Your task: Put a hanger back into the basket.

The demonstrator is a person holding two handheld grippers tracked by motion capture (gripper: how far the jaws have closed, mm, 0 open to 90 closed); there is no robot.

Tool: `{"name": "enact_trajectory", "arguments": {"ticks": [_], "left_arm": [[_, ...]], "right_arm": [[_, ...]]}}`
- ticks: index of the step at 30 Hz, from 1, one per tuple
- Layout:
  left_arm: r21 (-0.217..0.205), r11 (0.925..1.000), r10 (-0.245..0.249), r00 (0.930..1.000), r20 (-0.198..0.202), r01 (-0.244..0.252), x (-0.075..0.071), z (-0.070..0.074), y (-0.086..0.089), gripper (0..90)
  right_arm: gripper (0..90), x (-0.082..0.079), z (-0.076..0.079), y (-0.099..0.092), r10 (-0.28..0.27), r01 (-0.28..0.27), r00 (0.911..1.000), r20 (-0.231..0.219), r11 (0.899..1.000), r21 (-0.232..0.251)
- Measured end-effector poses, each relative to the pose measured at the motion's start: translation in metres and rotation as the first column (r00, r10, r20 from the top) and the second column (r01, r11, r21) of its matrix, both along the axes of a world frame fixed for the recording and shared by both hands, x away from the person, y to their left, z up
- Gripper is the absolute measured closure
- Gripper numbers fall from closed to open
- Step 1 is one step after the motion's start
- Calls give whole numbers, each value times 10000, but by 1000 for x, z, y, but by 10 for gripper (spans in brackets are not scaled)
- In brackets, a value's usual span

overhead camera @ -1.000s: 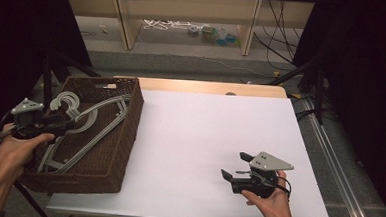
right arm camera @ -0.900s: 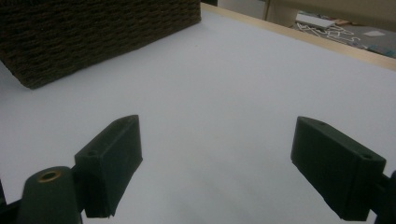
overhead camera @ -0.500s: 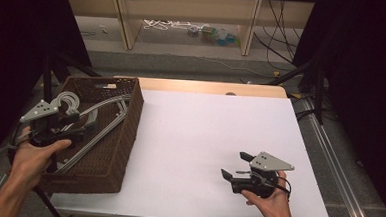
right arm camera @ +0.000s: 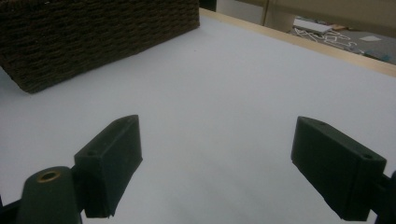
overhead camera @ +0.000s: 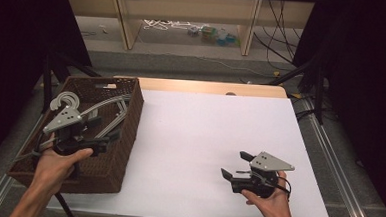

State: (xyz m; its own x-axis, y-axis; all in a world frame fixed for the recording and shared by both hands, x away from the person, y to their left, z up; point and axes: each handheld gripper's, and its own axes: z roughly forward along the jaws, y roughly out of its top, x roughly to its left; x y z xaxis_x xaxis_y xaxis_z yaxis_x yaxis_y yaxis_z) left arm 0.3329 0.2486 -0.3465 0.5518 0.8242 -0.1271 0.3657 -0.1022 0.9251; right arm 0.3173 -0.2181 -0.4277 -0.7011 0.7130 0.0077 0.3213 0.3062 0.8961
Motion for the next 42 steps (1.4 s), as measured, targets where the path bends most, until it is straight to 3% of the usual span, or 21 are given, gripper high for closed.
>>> {"name": "enact_trajectory", "arguments": {"ticks": [5, 9, 16, 20, 22, 27, 37, 38, 42], "left_arm": [[-409, 9979, -485, 9986, 192, 493, -4, -3, -16, 166], [-353, 9961, -797, 9959, 419, 812, -6, -5, -27, 161], [-733, 9892, -1216, 9896, 762, 1272, -8, -9, -47, 161], [-511, 9879, -1409, 9854, 957, 1463, -12, -16, -57, 161], [-538, 9864, -1492, 9832, 1054, 1554, -15, -21, -61, 161], [-708, 9820, -1632, 9752, 1496, 1752, -22, -35, -69, 161], [-806, 9800, -1683, 9739, 1521, 1819, -31, -70, -69, 159], [-693, 9823, -1623, 9757, 1473, 1739, -33, -73, -70, 159], [-316, 9827, -1754, 9713, 1609, 1827, -36, -80, -69, 158]], "right_arm": [[171, 0, 0, 0, 4, -4, 10000, 27, 10000, 29], [171, 0, 0, 0, 6, -5, 10000, -75, 9999, 139], [171, 0, -1, 0, 107, -106, 9999, -87, 9998, 162], [171, 0, -1, 0, 105, -104, 9999, -23, 9998, 181], [170, 1, -1, 0, 132, -134, 9998, 139, 9997, 181], [171, 0, -2, 1, 255, -254, 9997, -54, 9994, 230], [170, -7, 0, 5, 52, -58, 9997, 241, 9997, 245], [170, -9, 0, 5, 24, -30, 9997, 244, 9997, 236], [167, -14, 0, 4, 46, -54, 9997, 242, 9994, 328]]}}
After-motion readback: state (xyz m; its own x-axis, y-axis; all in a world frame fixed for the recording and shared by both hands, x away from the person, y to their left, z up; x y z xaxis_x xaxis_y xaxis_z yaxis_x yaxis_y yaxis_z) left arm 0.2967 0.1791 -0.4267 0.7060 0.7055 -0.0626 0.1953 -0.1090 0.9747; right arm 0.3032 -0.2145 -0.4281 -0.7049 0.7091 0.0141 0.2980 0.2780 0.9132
